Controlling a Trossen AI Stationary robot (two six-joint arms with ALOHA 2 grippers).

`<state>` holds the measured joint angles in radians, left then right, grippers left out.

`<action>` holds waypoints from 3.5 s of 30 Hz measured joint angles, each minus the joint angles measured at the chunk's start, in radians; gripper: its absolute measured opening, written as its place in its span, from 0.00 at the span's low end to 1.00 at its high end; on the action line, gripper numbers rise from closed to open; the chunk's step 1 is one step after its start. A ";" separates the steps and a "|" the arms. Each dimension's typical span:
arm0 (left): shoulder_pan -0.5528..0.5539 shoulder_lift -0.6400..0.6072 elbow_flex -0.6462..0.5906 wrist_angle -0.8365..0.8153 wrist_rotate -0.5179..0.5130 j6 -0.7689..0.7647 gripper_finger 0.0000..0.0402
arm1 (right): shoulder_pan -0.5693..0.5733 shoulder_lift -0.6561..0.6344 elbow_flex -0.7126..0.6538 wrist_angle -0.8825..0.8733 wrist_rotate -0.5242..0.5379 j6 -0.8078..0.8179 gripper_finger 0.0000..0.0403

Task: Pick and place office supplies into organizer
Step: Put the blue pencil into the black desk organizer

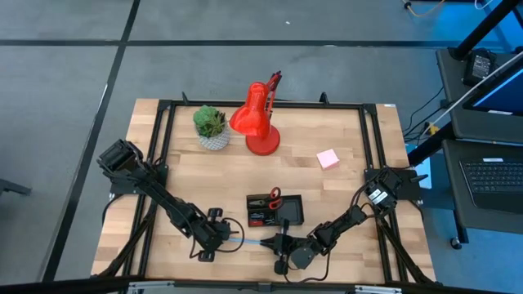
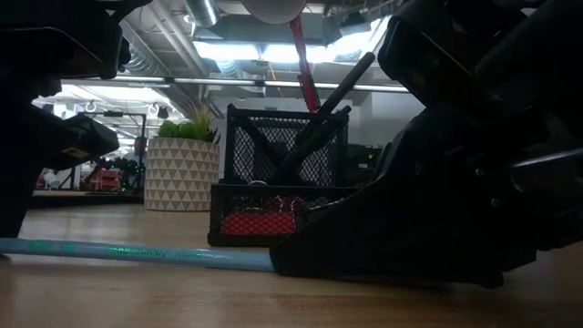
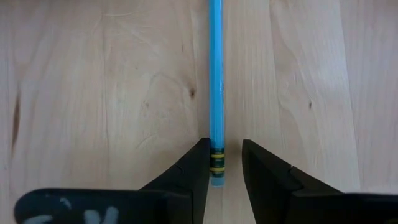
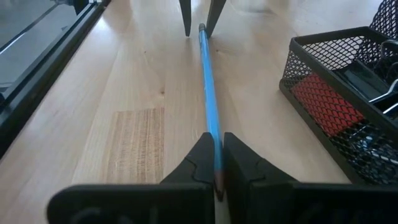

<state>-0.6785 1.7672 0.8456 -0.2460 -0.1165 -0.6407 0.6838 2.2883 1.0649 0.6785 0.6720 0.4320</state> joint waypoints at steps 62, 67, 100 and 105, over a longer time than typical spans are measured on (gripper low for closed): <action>-0.001 -0.036 0.114 -0.266 0.036 0.080 0.03 | 0.027 -0.131 -0.001 0.066 0.044 -0.241 0.49; -0.001 -0.038 0.188 -0.391 0.003 0.122 0.03 | 0.062 -0.252 0.000 -0.075 0.043 -0.306 0.52; 0.082 -0.040 0.596 -1.257 -0.599 0.246 0.03 | 0.087 -0.374 0.001 -0.885 0.042 0.298 0.52; 0.116 -0.027 0.595 -1.269 -0.584 0.313 0.03 | 0.087 -0.374 0.001 -0.886 0.042 0.301 0.52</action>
<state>-0.5621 1.7401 1.4410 -1.5150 -0.7003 -0.3279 0.7712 1.9141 1.0657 -0.2072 0.7139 0.7330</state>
